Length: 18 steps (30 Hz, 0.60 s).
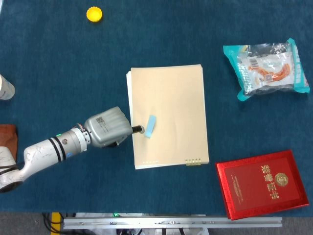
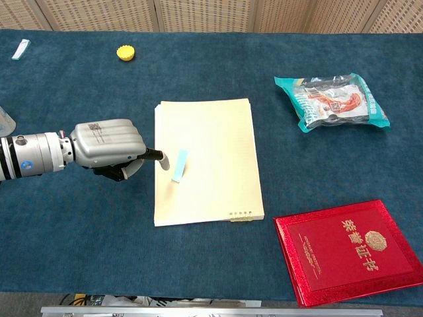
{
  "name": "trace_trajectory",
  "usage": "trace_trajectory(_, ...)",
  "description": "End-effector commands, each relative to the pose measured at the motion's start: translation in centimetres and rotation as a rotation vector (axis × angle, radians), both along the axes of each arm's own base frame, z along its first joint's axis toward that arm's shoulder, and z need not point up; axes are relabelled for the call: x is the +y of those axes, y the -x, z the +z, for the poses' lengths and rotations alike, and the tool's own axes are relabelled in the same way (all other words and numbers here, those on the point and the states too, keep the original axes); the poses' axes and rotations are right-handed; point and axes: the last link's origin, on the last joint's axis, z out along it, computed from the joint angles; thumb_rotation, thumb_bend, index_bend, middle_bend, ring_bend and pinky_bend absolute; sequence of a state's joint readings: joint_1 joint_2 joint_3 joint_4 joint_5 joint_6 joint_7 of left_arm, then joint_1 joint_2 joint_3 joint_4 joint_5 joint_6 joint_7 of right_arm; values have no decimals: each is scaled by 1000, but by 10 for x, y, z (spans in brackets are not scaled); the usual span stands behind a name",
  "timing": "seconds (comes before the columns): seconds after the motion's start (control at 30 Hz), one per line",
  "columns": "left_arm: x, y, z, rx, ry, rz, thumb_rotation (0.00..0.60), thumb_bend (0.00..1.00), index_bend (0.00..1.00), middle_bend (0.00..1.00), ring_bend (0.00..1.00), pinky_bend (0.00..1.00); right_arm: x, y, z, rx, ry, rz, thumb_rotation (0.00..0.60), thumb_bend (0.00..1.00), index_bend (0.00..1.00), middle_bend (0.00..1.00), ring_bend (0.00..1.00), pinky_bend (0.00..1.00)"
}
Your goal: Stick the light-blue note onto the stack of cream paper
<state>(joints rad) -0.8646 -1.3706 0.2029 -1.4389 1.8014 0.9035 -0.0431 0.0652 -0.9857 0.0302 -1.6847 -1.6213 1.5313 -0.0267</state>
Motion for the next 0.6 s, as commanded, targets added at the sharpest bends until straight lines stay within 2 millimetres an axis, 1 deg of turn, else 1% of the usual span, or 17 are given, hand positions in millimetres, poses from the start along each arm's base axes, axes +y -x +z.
trace_trajectory(0.03, -2, 0, -5, 14, 6, -4, 600, 839, 230, 813, 851, 833, 0, 0, 0, 1, 0, -3, 600, 14, 48, 148, 0, 0)
trace_trajectory(0.27, -3, 2, -12, 35, 10, 0, 600, 840, 222, 813, 851, 833, 0, 0, 0, 2, 1, -5, 600, 14, 48, 148, 0, 0)
trace_trajectory(0.6, -1, -1, -18, 29, 8, 19, 600, 840, 215, 815, 852, 833, 0, 2, 1, 2, 2, -7, 600, 14, 48, 148, 0, 0)
